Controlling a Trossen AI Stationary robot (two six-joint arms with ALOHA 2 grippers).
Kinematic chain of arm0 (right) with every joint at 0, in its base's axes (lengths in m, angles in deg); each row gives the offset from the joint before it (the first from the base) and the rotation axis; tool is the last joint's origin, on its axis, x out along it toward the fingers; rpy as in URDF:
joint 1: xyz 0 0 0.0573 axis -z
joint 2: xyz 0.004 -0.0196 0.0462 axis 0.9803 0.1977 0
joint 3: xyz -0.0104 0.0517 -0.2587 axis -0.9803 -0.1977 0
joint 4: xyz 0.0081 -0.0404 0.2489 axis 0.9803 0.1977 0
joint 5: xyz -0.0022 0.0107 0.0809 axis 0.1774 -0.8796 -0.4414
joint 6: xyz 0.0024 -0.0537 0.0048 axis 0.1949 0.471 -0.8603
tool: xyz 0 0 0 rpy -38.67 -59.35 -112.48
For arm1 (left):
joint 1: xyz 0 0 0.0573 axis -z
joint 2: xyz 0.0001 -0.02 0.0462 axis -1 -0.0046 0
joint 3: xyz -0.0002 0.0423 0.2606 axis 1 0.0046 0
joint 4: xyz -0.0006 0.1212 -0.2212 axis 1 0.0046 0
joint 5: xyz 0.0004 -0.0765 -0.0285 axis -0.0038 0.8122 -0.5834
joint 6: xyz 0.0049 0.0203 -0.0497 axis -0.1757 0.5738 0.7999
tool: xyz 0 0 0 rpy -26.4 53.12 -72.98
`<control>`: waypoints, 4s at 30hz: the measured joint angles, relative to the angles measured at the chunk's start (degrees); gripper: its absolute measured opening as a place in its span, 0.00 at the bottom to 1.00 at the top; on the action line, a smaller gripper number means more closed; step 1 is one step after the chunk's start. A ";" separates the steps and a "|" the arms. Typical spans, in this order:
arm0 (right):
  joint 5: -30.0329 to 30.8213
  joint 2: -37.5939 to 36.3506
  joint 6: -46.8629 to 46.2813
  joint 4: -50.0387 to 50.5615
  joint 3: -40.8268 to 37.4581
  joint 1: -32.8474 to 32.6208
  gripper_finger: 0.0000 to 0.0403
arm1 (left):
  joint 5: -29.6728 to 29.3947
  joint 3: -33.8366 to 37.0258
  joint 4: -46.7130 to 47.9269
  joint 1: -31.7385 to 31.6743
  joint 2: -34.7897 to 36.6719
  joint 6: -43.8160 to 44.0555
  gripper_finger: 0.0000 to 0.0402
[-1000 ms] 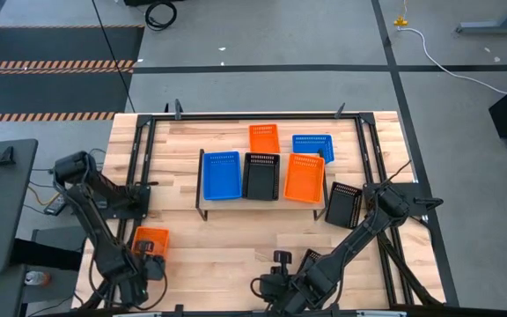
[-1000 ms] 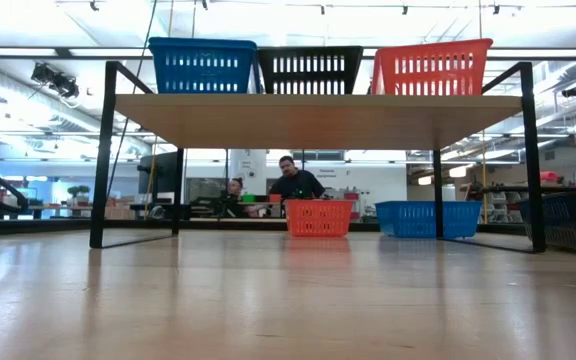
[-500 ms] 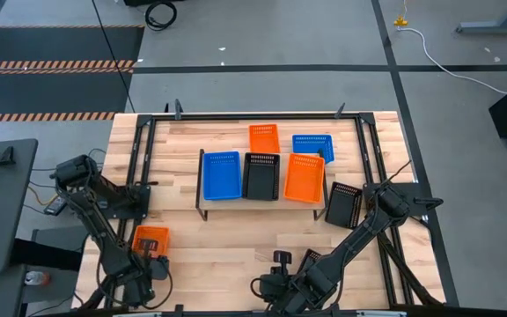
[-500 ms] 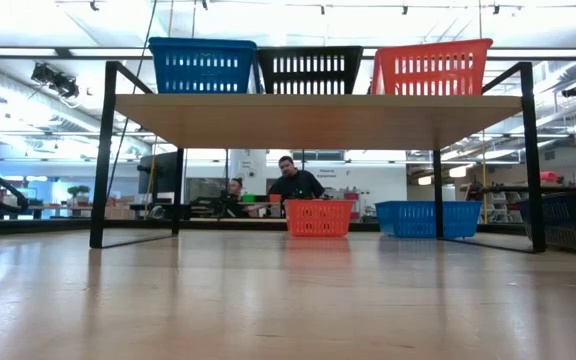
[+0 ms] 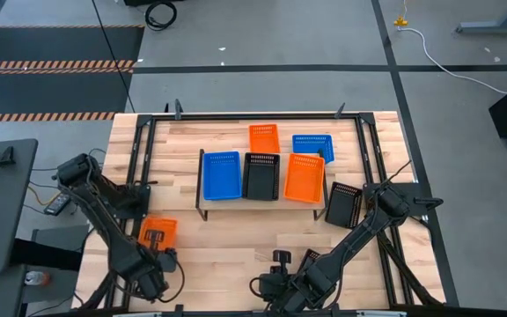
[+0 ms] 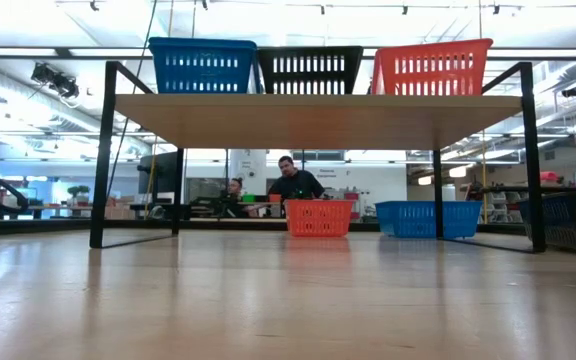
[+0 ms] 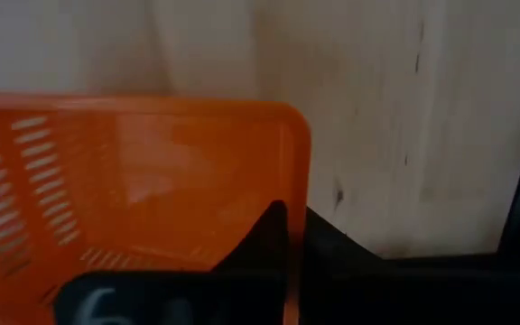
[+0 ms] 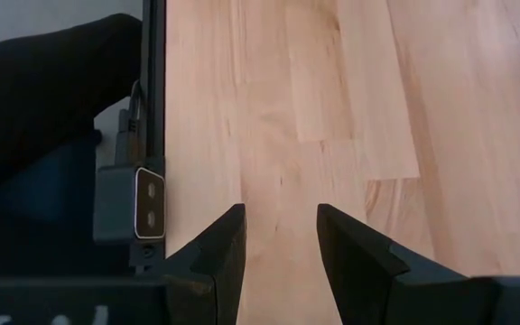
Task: Stack baskets on shelf by color
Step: Stack the bottom orange basket on the orange basket on the shelf
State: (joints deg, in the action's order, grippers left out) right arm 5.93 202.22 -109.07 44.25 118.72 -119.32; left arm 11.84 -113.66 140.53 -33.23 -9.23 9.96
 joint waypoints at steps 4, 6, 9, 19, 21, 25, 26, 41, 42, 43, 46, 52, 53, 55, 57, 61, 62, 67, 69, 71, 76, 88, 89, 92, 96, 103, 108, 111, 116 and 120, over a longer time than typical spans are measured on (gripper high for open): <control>-2.05 0.01 0.02 0.37 0.00 0.00 0.36 | -5.87 -9.34 11.81 -1.11 0.00 -1.49 0.02; -2.94 0.00 0.01 0.98 0.00 0.00 0.36 | -9.62 -13.90 15.77 -1.78 0.00 -2.45 0.02; -3.03 0.00 -0.33 2.05 0.00 0.00 0.36 | -14.06 -19.84 19.33 -2.79 0.00 -4.23 0.02; -3.04 0.00 -0.59 4.45 0.02 0.02 0.36 | -16.51 -32.96 28.00 -7.76 0.02 -6.35 0.02; -3.04 0.00 -0.59 4.89 0.02 0.02 0.36 | -16.72 -34.83 27.56 -8.56 0.02 -7.34 0.02; -2.98 0.00 -0.59 6.24 0.02 0.06 0.36 | -19.74 -37.28 27.55 -9.24 0.02 -9.83 0.02; -2.77 0.00 -0.60 6.63 0.02 0.25 0.36 | -20.07 -37.45 27.35 -9.58 0.02 -10.63 0.02; 0.14 -0.34 24.58 21.92 27.94 3.83 0.33 | -13.70 -37.02 13.36 -6.71 -3.73 -42.51 0.02; 0.22 -0.76 27.85 20.08 28.15 4.05 0.33 | -13.61 -36.96 12.85 -6.09 -4.09 -44.52 0.02; -0.06 -1.83 31.52 17.69 27.15 4.22 0.33 | -13.60 -36.96 12.10 -5.44 -4.28 -46.44 0.02; -3.11 -2.95 43.42 13.53 26.40 4.63 0.33 | -13.60 -36.98 8.72 -3.08 -4.38 -53.30 0.02; -9.16 -3.07 53.95 9.48 26.37 4.61 0.33 | -12.05 -36.98 -2.15 1.09 -4.48 -68.67 0.02; -10.66 -3.03 54.64 8.65 26.36 4.61 0.33 | -10.59 -36.98 -4.02 1.50 -4.48 -71.09 0.02; -13.05 -2.99 55.62 6.90 26.34 4.59 0.33 | -6.96 -36.98 -7.58 2.10 -4.48 -76.09 0.02; -15.17 -2.99 56.75 3.69 26.34 4.59 0.33 | -4.37 -36.98 -10.73 2.28 -4.50 -81.37 0.02; -19.78 -2.99 60.87 -3.78 26.34 3.86 0.33 | -0.14 -36.98 -14.91 1.33 -4.50 -88.84 0.02; -20.53 -2.99 61.63 -5.21 26.34 3.70 0.33 | 0.92 -36.98 -15.67 0.79 -4.50 -89.74 0.02; -21.20 -2.95 62.47 -8.66 26.29 3.54 0.33 | 3.40 -36.98 -16.17 -2.84 -4.50 -90.05 0.02; -22.13 -2.91 62.47 -9.08 26.08 3.62 0.33 | 4.23 -36.98 -16.28 -4.48 -4.50 -90.11 0.02; -23.38 -2.95 62.45 -10.73 24.30 3.66 0.33 | 4.58 -36.98 -16.24 -5.84 -4.50 -90.11 0.02; -24.88 -2.78 62.99 -15.07 19.38 3.76 0.33 | 6.84 -36.98 -16.25 -8.48 -4.55 -91.40 0.02; -25.80 -2.84 61.40 -23.75 13.04 3.88 0.24 | 8.90 -36.98 -16.86 -10.25 -4.57 -91.06 0.02; -26.18 -2.84 61.35 -23.94 12.87 4.02 0.21 | 8.96 -36.98 -17.30 -10.40 -4.57 -90.67 0.02; -28.32 -2.84 61.35 -23.35 12.83 4.40 0.10 | 8.67 -37.00 -18.49 -10.44 -4.57 -88.06 0.04; -31.04 -2.84 61.19 -23.13 12.81 4.85 0.03 | 7.69 -37.00 -20.27 -10.95 -4.57 -82.99 0.09; -30.80 -2.85 61.18 -20.08 12.81 4.94 0.02 | 2.43 -36.99 -21.23 -12.37 -3.26 -76.32 0.24; -27.36 -2.89 59.41 -15.37 12.87 5.05 0.02 | -2.03 -36.98 -20.27 -12.74 -1.13 -74.10 0.37; -24.48 -2.91 58.58 -13.48 12.92 5.15 0.02 | -3.38 -36.98 -19.94 -12.74 0.53 -71.22 0.43; -20.69 -3.10 58.54 -12.98 12.92 5.40 0.02 | -7.54 -36.96 -19.49 -12.74 3.08 -67.05 0.49; -19.97 -3.13 58.16 -12.68 12.99 6.30 0.02 | -12.94 -36.96 -18.38 -12.73 5.56 -67.02 0.49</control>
State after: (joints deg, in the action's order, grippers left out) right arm -14.05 199.10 -50.91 31.57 131.71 -113.03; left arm -1.10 -150.62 122.15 -45.96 -3.68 -57.06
